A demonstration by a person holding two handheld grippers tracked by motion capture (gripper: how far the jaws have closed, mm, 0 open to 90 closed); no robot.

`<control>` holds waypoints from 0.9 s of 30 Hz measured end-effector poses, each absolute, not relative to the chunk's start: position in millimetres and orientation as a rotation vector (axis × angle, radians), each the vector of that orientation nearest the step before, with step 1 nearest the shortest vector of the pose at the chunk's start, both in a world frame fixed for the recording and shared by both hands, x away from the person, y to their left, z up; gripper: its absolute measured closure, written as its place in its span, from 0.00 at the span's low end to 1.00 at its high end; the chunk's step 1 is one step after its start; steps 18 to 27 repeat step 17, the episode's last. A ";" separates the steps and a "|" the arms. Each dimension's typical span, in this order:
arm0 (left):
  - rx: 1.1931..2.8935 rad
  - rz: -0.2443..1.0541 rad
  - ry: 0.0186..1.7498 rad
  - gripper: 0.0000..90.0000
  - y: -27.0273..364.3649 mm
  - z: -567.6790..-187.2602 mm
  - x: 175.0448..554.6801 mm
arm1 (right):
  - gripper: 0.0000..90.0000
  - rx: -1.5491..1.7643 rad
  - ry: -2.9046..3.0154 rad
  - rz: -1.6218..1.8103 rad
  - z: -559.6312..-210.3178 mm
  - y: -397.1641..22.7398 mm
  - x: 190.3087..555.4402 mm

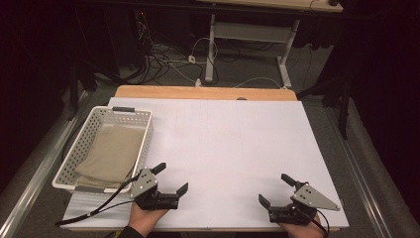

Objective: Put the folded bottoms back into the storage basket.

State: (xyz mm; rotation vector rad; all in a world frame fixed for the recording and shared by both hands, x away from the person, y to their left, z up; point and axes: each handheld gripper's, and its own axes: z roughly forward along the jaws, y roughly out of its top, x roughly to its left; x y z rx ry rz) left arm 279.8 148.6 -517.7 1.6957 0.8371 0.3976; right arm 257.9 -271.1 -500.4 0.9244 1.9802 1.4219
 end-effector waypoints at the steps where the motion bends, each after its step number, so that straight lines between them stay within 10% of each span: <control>1: 1.692 0.409 0.828 0.00 148.0 -517.8 278.4 | 0.00 0.927 1.976 1.415 -500.9 -271.7 258.4; 27: 1.716 0.412 0.804 0.00 146.6 -520.6 273.4 | 0.00 0.947 1.953 1.360 -504.6 -271.5 249.6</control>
